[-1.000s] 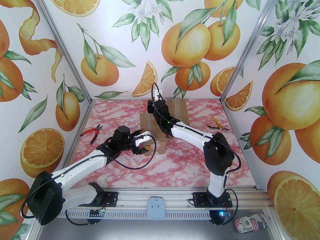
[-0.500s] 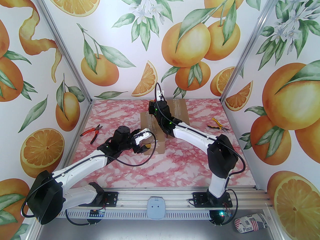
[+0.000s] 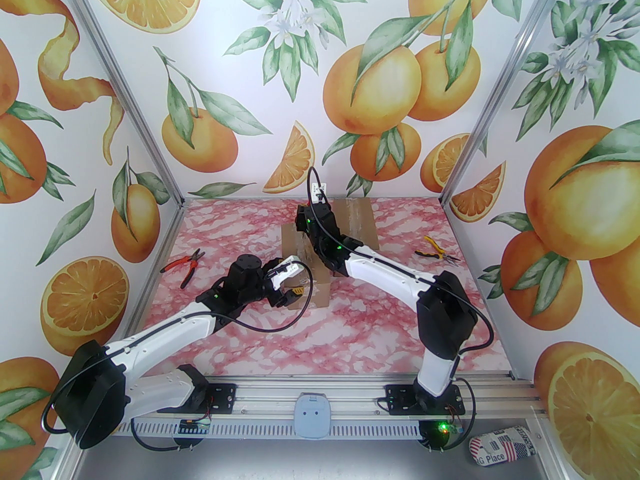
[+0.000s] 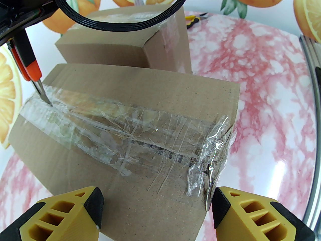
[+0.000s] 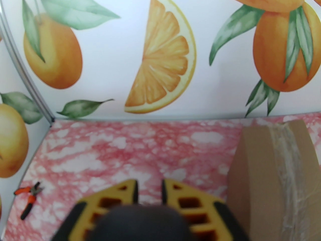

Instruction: Unpack the express box

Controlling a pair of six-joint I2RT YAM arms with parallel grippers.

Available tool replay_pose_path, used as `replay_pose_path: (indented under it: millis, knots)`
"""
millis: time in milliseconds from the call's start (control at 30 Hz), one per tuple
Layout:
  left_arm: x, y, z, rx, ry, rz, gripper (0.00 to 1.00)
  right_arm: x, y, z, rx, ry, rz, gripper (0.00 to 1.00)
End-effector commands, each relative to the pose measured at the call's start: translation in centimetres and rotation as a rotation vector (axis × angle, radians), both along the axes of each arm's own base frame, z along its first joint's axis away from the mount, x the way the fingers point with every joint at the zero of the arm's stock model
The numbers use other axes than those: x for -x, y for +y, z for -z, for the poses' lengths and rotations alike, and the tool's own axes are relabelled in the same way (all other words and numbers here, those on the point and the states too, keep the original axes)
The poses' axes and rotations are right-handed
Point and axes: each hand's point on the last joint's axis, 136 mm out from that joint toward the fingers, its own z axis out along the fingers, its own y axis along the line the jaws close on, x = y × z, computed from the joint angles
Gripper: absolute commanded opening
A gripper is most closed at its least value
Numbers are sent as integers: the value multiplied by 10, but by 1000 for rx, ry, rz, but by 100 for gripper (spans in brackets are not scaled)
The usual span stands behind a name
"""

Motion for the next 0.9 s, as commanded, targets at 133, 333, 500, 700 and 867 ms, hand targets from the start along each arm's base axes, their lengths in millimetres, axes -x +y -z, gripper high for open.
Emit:
replay_pose_path:
  millis: [133, 333, 500, 700, 867]
  knots:
    - [-6, 27, 38, -83, 104, -160, 75, 26, 8, 27, 81, 123, -43, 0]
    - [-15, 32, 33, -53, 105, -238, 75, 36, 14, 26, 82, 140, -59, 0]
    - [-23, 37, 24, -11, 92, -309, 75, 44, 15, 22, 102, 140, -64, 0]
    - [-25, 40, 21, 25, 94, -350, 75, 51, 19, 31, 150, 163, -75, 0]
    - [-25, 43, 19, 40, 91, -364, 75, 54, 20, 42, 168, 190, -76, 0]
